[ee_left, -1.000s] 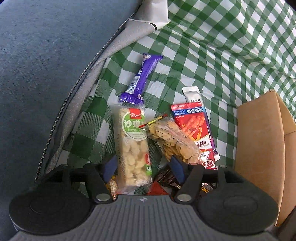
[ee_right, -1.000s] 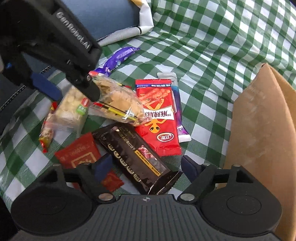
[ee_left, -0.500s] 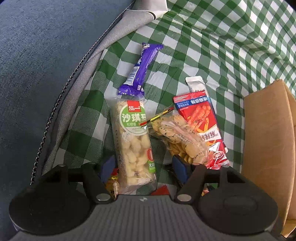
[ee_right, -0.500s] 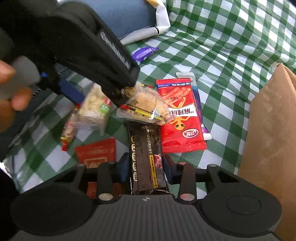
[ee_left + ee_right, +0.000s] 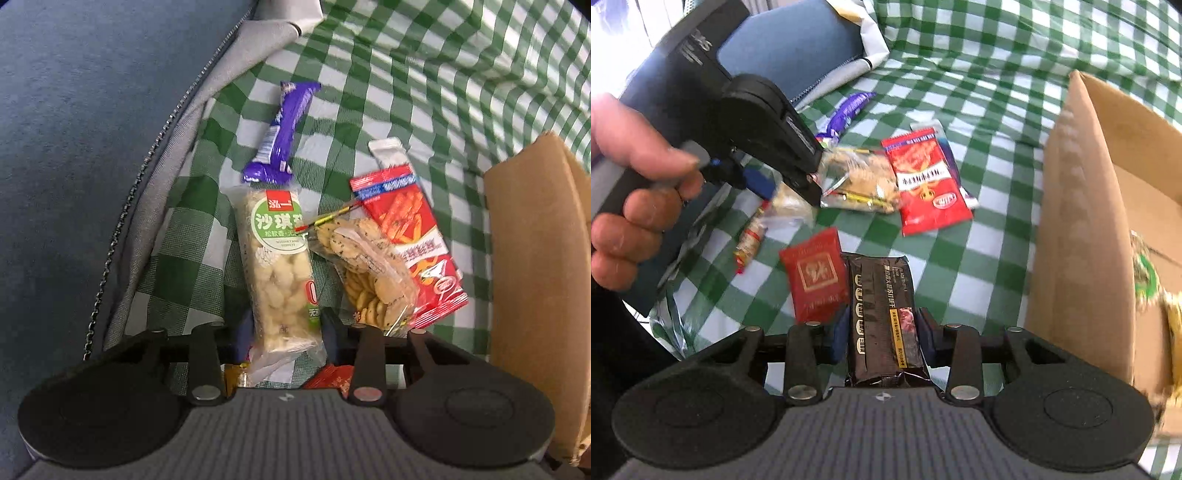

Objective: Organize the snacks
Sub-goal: 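Grasp the white-and-green bar pack with the left tool while the right tool grasps the dark chocolate bar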

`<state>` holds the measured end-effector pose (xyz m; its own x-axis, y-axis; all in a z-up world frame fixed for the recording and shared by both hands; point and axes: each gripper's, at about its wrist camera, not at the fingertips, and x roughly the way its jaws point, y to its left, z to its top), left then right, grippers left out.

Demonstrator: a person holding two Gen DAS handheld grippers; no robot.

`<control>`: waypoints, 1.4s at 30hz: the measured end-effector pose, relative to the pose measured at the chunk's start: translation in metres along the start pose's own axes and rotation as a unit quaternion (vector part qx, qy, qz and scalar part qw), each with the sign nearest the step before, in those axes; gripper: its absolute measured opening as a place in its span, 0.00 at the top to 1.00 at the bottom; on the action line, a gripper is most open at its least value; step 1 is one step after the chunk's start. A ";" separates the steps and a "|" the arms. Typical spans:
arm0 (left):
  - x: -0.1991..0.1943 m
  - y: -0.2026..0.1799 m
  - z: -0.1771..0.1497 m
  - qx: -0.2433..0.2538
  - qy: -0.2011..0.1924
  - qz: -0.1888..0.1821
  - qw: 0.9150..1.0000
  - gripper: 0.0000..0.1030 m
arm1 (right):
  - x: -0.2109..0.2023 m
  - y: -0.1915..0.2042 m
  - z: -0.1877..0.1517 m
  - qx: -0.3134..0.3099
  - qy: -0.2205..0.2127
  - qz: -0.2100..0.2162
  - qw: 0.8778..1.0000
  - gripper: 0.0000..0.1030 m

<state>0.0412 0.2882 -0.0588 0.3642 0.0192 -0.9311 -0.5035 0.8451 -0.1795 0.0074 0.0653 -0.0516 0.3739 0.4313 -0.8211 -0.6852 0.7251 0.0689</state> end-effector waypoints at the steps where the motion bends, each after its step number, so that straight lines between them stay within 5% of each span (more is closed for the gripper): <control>1: -0.003 0.002 0.000 -0.005 -0.004 -0.007 1.000 0.58 | 0.002 -0.001 -0.002 0.002 0.003 0.000 1.000 0.61; 7: -0.002 0.001 -0.003 0.002 0.017 -0.047 0.999 0.58 | 0.015 -0.002 -0.010 0.004 0.034 -0.006 0.999 0.60; 11: 0.004 -0.009 -0.007 0.028 0.029 -0.030 0.999 0.56 | 0.020 0.001 -0.011 -0.005 0.040 -0.008 0.999 0.58; 17: 0.012 -0.012 -0.005 0.019 0.034 -0.004 0.999 0.38 | 0.024 -0.002 -0.010 -0.005 0.054 -0.007 0.999 0.55; 21: 0.016 -0.022 -0.006 0.033 0.034 0.005 0.999 0.40 | 0.029 -0.001 -0.011 -0.011 0.063 -0.009 0.998 0.55; 25: 0.017 -0.025 -0.005 0.041 0.028 0.017 0.999 0.57 | 0.028 0.000 -0.011 -0.015 0.060 -0.008 0.998 0.60; 35: -0.007 -0.004 0.003 -0.021 -0.029 -0.005 0.999 0.58 | -0.001 -0.012 0.000 0.027 -0.023 0.022 0.999 0.60; 42: -0.002 -0.006 -0.001 -0.018 -0.002 -0.014 1.000 0.58 | 0.006 -0.013 -0.005 0.024 0.001 0.022 0.999 0.60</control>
<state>0.0432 0.2826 -0.0563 0.3828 -0.0022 -0.9238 -0.5199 0.8261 -0.2174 0.0153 0.0557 -0.0598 0.3422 0.4629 -0.8177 -0.6700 0.7303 0.1331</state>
